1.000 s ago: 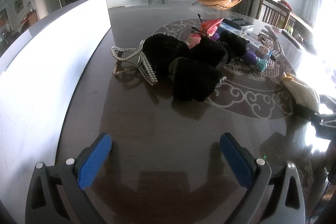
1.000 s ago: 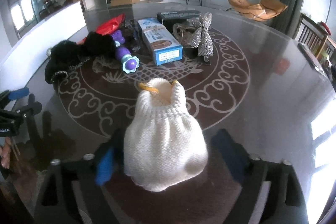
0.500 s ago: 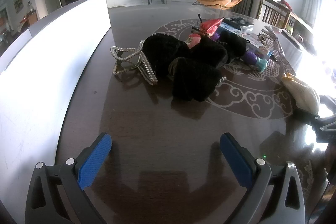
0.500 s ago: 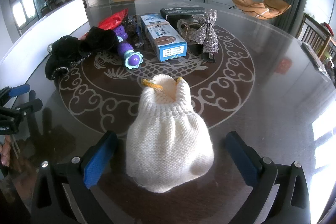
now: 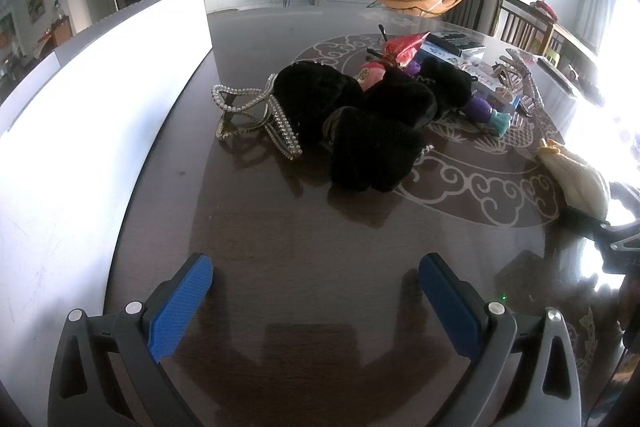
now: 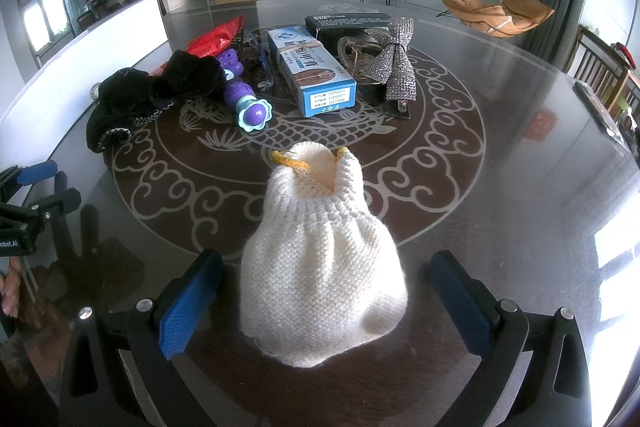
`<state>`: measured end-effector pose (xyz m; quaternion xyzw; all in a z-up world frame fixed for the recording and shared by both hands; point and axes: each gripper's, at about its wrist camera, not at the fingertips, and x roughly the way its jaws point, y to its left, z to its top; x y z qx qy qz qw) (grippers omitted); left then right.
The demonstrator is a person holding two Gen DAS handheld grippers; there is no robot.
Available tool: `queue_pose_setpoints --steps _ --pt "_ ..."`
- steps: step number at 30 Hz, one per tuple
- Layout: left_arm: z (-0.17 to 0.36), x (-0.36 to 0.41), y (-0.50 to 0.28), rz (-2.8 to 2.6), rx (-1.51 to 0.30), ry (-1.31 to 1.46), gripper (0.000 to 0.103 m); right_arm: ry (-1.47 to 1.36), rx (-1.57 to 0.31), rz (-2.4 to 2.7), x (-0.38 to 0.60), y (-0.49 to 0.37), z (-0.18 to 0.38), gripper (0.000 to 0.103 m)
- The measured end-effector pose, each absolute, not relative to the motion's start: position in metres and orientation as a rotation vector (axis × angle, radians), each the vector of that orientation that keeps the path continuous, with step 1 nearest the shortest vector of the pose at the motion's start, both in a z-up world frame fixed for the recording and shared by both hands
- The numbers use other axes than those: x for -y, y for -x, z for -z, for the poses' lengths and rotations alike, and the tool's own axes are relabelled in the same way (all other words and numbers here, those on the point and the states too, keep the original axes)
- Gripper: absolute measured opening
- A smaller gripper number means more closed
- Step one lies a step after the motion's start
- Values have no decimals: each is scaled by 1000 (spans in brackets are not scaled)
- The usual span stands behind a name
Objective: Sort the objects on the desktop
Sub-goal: 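Lift the cream knitted pouch off the table with the right tool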
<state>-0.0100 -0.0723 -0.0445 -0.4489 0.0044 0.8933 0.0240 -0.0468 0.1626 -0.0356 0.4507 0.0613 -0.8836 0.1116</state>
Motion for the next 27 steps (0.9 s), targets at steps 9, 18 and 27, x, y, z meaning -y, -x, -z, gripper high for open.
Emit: queue_pose_setpoints --steps 9,18,27 --pt "46 71 12 -2762 -29 1395 103 -1323 -177 2593 -163 47 36 103" --pt "46 70 11 -2760 -21 1391 103 -1323 -177 2593 -163 46 36 103" --pt "46 70 12 -2760 -23 1392 103 -1323 -178 2593 -163 47 36 103"
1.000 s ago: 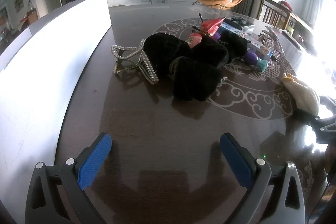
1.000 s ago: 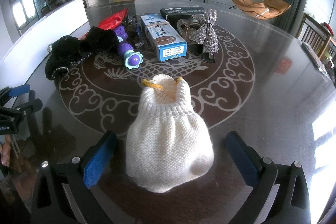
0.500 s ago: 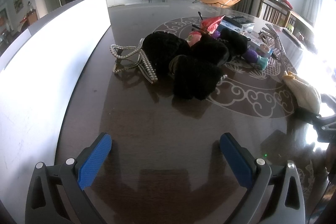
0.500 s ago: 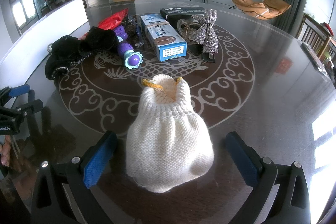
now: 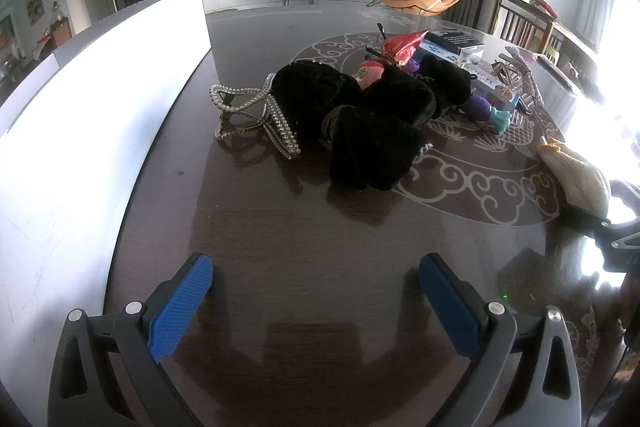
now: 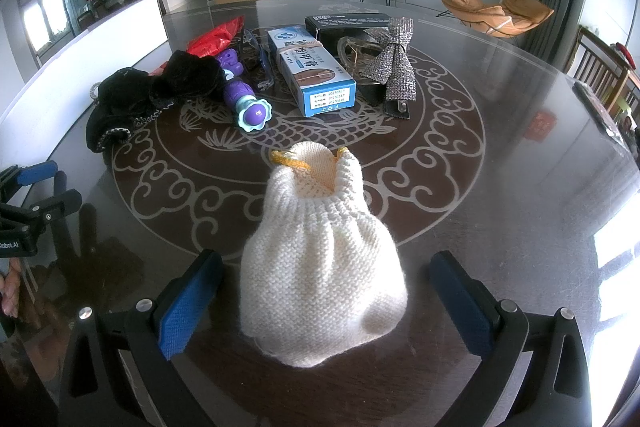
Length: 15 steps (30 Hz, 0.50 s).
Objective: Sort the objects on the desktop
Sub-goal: 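Lift the cream knitted pouch off the table with the right tool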
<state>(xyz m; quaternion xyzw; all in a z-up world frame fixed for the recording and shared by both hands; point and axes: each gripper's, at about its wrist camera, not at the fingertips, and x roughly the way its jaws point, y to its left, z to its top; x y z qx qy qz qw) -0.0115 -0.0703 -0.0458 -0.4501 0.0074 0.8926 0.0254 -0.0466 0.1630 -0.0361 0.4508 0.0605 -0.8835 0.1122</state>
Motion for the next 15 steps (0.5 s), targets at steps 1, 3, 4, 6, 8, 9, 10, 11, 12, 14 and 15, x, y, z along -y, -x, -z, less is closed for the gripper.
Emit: queue_pose_setpoints --steps 1,3,4,6,8,9,10,11,12,14,15 --pt "46 70 12 -2760 -23 1392 103 -1323 -178 2593 -163 46 36 103" --pt "46 70 12 -2760 -26 1393 103 -1323 -178 2593 -163 47 36 103" --pt "46 70 11 -2760 -27 1393 103 -1323 -178 2593 -163 46 36 103" --pt "46 70 11 -2760 -29 1394 103 -1323 -178 2593 -163 47 36 103" --pt "46 70 11 -2760 -28 1393 103 -1323 -178 2593 -163 46 36 103" --pt "46 70 11 -2760 -28 1393 103 -1323 -178 2593 -163 47 36 103" --pt "46 70 11 -2760 -28 1394 103 -1323 -178 2593 -163 46 36 103" --pt "45 70 11 -2760 -29 1394 103 -1323 -178 2593 -163 46 36 103" --pt "45 70 11 -2760 -29 1394 103 -1323 -178 2593 -163 46 36 103" --pt "45 70 11 -2759 -30 1394 103 -1323 -178 2593 -163 46 36 103" --pt "45 70 11 -2759 -29 1394 103 -1323 -178 2593 -163 47 36 103"
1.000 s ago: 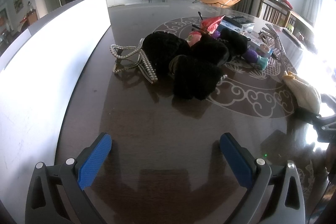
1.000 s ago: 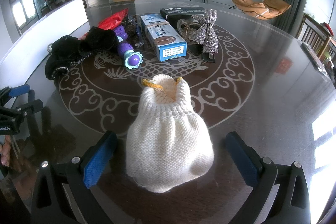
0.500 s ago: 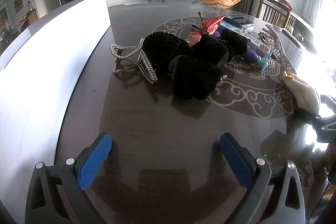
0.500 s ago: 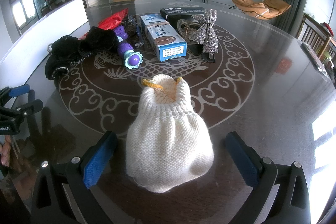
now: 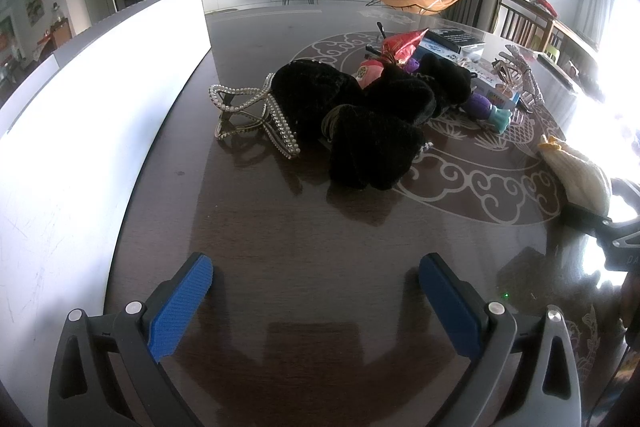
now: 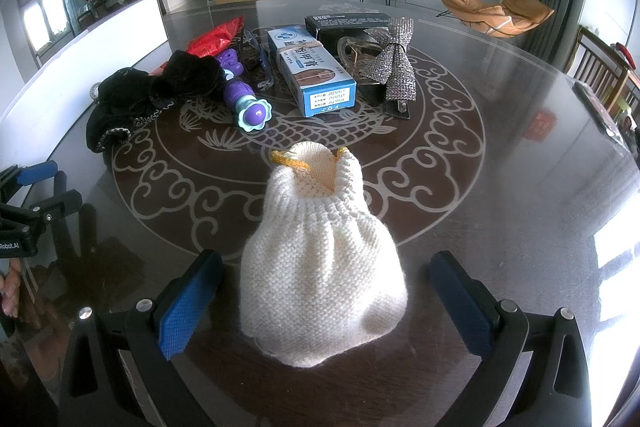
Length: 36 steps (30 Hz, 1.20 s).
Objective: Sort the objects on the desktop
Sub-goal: 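Lift the cream knitted pouch off the table with the right tool, then grasp a black velvet bag with the left tool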
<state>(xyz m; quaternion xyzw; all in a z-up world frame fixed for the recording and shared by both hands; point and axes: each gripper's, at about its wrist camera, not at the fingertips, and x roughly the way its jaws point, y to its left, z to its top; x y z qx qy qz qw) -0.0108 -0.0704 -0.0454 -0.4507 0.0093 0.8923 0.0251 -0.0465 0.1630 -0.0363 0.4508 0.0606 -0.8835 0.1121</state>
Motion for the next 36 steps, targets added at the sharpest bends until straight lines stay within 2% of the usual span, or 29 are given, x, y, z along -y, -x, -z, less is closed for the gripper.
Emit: queue_pose_setpoints --steps 18,29,36 --pt "46 72 12 -2752 -35 1398 103 -1323 -178 2593 -163 46 37 103" --pt "22 74 36 -2743 143 1365 103 -1323 -177 2593 -163 46 37 103" --pt "22 51 79 -2831 48 1404 103 -1323 -177 2593 -163 46 37 103"
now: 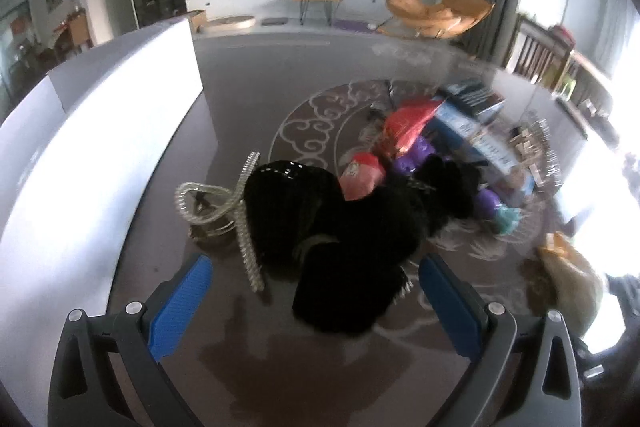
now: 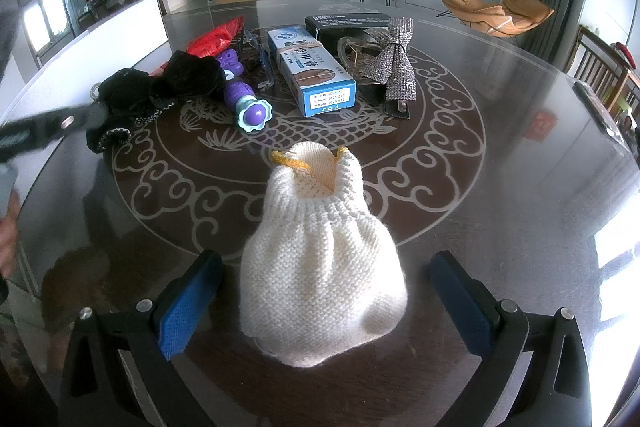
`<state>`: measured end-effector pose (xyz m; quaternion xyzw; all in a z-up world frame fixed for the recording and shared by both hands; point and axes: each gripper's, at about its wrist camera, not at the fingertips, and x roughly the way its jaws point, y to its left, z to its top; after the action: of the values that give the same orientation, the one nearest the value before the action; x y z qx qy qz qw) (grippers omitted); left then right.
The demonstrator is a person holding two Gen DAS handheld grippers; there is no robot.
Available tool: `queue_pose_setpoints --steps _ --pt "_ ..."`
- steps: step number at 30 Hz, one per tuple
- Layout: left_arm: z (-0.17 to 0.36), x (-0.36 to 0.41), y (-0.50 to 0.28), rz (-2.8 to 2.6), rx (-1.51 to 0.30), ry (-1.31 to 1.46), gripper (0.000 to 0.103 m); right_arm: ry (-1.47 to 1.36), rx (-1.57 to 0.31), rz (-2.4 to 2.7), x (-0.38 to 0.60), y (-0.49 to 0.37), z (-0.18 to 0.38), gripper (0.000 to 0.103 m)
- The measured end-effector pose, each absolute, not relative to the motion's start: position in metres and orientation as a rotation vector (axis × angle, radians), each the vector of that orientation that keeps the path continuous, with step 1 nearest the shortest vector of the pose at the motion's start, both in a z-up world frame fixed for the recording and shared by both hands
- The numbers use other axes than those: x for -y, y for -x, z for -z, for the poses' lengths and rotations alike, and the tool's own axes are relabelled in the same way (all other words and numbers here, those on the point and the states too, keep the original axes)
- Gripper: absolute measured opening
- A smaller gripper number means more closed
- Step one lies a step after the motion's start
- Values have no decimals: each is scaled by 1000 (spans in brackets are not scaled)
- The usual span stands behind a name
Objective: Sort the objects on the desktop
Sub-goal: 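Grasp a black velvet bag with the left tool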
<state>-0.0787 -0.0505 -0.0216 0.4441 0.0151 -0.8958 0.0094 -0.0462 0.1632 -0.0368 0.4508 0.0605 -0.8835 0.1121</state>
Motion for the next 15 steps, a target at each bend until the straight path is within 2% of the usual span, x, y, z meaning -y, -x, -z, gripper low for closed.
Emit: queue_pose_setpoints --steps 2,3,6,12,15 --pt "32 48 83 2783 -25 -1418 79 -1323 -177 2593 -163 46 37 103" --pt "36 49 83 2781 -19 -1433 60 -1323 -177 2593 -163 46 37 103" --pt "38 56 68 2838 -24 -1393 41 -1323 -177 2593 -163 46 37 103" --pt "30 79 15 2971 5 -1442 39 -1321 -171 2592 -163 46 37 103" --pt "31 84 -10 3010 90 -1557 41 -1321 -172 2592 -163 46 37 103"
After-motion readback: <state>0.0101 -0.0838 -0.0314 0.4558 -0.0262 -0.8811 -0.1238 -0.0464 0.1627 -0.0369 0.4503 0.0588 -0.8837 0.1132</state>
